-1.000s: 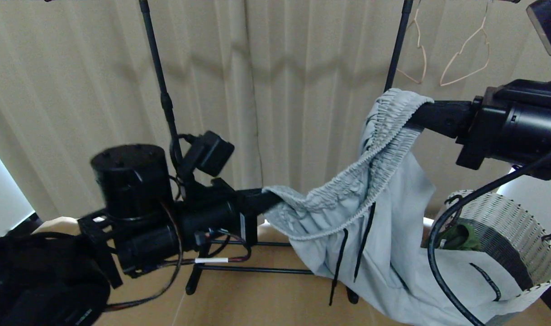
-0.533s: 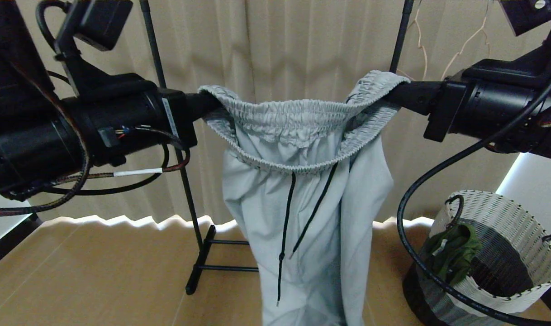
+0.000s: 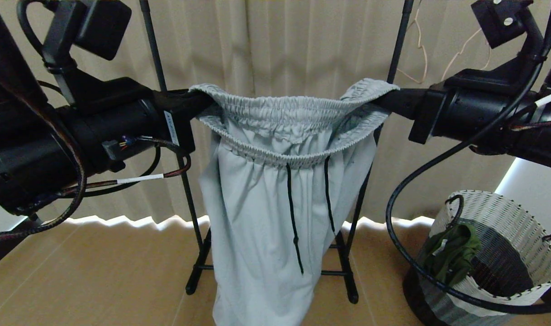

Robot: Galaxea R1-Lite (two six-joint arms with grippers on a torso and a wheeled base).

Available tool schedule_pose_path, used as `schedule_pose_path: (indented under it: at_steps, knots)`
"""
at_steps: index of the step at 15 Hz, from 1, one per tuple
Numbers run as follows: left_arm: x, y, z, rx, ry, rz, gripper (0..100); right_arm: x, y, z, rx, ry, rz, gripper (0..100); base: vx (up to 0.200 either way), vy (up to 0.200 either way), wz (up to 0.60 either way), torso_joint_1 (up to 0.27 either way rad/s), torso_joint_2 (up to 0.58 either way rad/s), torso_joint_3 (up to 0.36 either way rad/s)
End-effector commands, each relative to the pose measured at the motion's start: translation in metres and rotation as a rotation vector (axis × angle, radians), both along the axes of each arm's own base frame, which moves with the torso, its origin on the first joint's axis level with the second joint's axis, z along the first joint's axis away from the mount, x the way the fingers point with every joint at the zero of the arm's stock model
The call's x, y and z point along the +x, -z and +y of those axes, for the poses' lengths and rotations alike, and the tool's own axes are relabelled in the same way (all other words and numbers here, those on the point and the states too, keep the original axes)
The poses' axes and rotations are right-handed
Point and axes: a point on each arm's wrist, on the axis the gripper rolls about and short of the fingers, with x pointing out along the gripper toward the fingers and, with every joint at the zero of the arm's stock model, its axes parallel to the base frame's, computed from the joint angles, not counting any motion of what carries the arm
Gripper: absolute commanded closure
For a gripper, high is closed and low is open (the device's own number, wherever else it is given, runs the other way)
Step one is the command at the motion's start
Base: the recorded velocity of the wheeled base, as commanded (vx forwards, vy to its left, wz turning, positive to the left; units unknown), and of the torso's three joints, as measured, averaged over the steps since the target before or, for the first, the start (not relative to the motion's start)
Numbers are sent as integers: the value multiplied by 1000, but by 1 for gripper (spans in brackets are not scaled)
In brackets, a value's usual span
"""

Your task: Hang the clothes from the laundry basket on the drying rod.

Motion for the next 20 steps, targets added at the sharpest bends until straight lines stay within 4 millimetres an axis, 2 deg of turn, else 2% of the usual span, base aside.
schedule_pose_path:
  at_steps: [1, 5, 6, 9, 11, 16, 18, 19, 20]
  knots:
    - [1, 5, 0, 22, -5, -4, 100, 14, 9, 2, -4, 21, 5, 100, 0, 0, 0, 0, 0, 0]
    - [0, 5, 0, 26, -14, 4, 100, 37, 22, 5, -12, 44, 19, 100, 0, 0, 0, 0, 0, 0]
    - [-11, 0, 3, 15, -15, -9, 100, 54, 26, 12, -8, 48, 12, 100, 0, 0, 0, 0, 0, 0]
    - [-52, -6, 8, 22, 66, 4, 100, 84, 30, 27, -3, 47, 5, 100, 0, 0, 0, 0, 0, 0]
    - [-71, -10, 9, 33, 121, 18, 100, 93, 31, 32, 0, 44, 1, 100, 0, 0, 0, 0, 0, 0]
    - [-70, -10, 9, 36, 120, 25, 100, 89, 26, 31, 2, 44, -7, 100, 0, 0, 0, 0, 0, 0]
    - [-51, -8, 9, 45, 62, 42, 100, 76, 17, 24, 10, 45, -22, 100, 0, 0, 0, 0, 0, 0]
    - [-51, -8, 9, 45, 62, 42, 100, 76, 17, 24, 10, 45, -22, 100, 0, 0, 0, 0, 0, 0]
    - [-33, -12, 3, 35, 35, 52, 100, 58, 7, 15, 20, 45, -41, 100, 0, 0, 0, 0, 0, 0]
